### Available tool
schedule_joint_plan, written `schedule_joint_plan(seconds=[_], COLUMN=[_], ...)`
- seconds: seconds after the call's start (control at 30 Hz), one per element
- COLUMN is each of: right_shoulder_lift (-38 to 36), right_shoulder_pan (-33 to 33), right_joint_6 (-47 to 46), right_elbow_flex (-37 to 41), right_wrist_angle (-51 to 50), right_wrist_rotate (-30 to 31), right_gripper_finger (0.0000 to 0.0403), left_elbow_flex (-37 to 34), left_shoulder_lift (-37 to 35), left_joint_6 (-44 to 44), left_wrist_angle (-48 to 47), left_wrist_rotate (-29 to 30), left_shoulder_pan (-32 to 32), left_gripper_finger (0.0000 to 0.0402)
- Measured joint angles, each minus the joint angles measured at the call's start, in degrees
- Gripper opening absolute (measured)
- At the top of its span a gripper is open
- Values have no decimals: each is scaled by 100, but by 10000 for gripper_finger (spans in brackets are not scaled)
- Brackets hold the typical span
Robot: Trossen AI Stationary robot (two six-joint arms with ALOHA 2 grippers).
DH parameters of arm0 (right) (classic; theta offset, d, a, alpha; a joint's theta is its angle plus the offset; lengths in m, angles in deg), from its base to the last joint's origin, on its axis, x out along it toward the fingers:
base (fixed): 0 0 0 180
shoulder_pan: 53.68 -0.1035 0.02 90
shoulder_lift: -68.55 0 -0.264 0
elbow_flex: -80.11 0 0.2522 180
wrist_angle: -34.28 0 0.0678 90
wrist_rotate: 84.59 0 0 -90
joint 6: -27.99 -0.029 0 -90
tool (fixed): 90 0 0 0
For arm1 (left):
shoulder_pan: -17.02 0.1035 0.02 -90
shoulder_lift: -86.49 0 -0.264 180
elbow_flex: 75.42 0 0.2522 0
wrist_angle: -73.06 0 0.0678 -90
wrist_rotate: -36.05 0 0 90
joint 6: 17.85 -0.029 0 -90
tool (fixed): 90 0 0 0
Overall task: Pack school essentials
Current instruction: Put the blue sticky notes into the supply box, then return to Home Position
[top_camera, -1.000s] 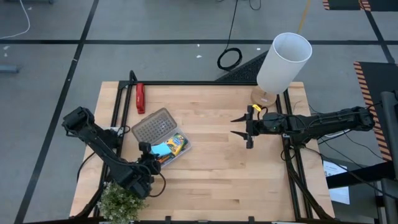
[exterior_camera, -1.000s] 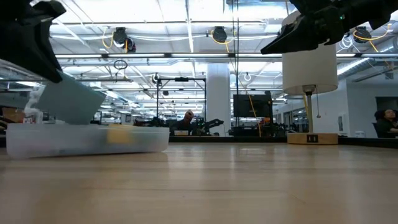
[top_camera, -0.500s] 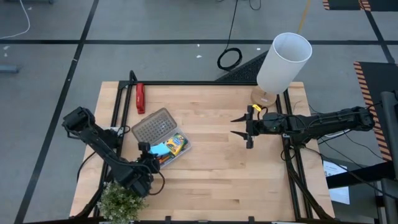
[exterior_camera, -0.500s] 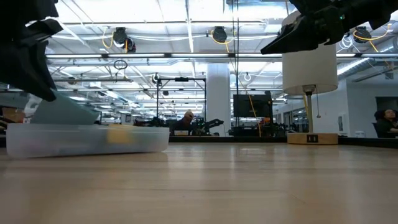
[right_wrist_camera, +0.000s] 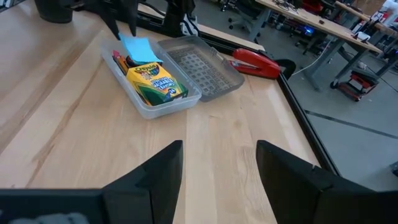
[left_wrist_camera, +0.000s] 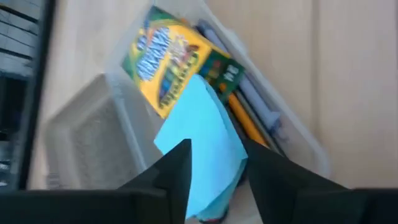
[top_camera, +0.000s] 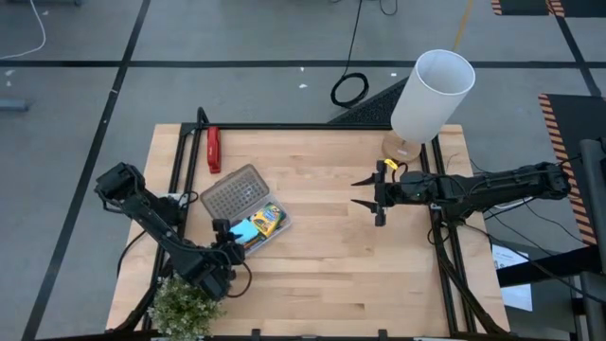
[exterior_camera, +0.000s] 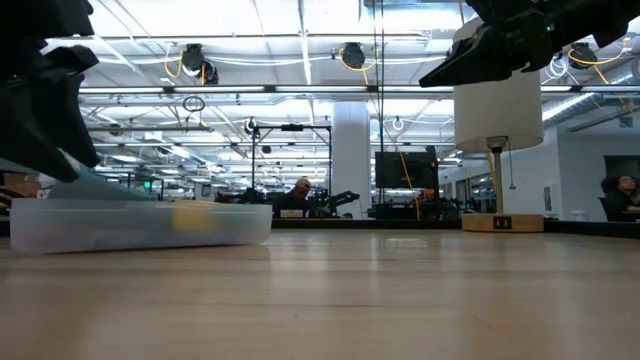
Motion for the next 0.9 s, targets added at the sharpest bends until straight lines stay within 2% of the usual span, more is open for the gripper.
schedule_joint_plan(seconds=[0.27,0.77,0.9], right_shoulder_lift=[0,0,0], right_shoulder_pan=[0,0,0], right_joint_6=[0,2,2], right_elbow_flex=[0,0,0], right_wrist_angle=[0,0,0], right_wrist_rotate=[1,0,0], right_gripper_finger=[199,199,199], left_elbow_flex=[0,2,2], left_shoulder_lift=[-30,-580,-738], left_joint_6=[266,425,425], left_wrist_angle=[19,-80,-59], left_wrist_rotate=[-831,-725,-363], left_shoulder_pan=[49,88,88], left_gripper_finger=[169,170,170])
